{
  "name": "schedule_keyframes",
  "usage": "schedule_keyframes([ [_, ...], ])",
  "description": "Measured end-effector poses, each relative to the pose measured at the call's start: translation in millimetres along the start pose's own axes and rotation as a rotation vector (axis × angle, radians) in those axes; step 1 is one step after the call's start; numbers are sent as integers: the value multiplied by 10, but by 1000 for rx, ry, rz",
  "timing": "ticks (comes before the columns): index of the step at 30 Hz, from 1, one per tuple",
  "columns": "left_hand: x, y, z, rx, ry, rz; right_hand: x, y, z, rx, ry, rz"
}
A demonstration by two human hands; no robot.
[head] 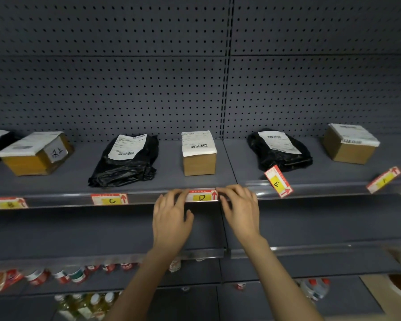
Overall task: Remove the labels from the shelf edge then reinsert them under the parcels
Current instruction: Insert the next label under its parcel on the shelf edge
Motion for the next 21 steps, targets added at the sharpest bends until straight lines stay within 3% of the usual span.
schedule_keyframes([
  [9,-158,-12,18,-58,9,-33,-21,184,18,67,-31,-47],
  [15,-751,-43,229,-77,-129,-174,-403,593,6,-119,-114,-31],
  [21,-1497,-252,590,30,-292,-223,-905,974,7,-102,-140,-54],
])
Point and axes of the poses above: each hand's wrist, its own z-axis towards the middle knuckle, its own y-axis out of the back of the hand, x = y × z, the point moved 1 cm from there along z, towards the middle knuckle, and after that the axes turned 6 degrees about z, right-handed, at the moved point
